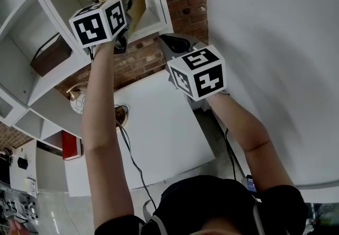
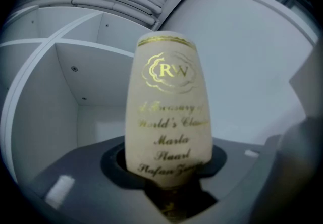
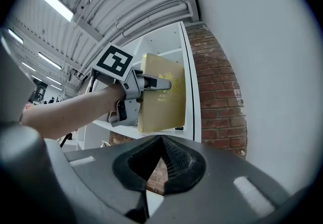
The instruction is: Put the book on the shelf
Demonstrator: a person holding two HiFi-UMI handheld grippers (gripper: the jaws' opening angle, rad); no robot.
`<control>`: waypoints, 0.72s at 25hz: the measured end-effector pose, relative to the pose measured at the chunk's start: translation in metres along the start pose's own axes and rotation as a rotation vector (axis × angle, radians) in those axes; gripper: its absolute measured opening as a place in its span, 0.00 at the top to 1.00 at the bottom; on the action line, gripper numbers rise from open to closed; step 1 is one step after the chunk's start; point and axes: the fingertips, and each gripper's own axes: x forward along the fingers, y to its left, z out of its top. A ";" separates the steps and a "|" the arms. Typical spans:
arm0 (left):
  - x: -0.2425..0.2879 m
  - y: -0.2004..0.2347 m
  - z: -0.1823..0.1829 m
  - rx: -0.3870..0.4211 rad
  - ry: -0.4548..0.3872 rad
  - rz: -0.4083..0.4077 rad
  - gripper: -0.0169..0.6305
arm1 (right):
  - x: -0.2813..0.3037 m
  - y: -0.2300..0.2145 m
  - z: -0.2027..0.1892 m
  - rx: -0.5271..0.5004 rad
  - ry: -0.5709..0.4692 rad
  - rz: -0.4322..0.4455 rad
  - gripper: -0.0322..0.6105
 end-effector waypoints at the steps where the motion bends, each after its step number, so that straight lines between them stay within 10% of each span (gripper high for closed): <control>1: 0.001 0.000 0.000 0.001 0.005 -0.002 0.64 | 0.000 0.000 0.000 -0.001 -0.001 0.000 0.95; 18: 0.016 0.010 -0.002 0.060 0.003 0.093 0.63 | -0.001 0.005 -0.010 0.004 0.008 0.014 0.95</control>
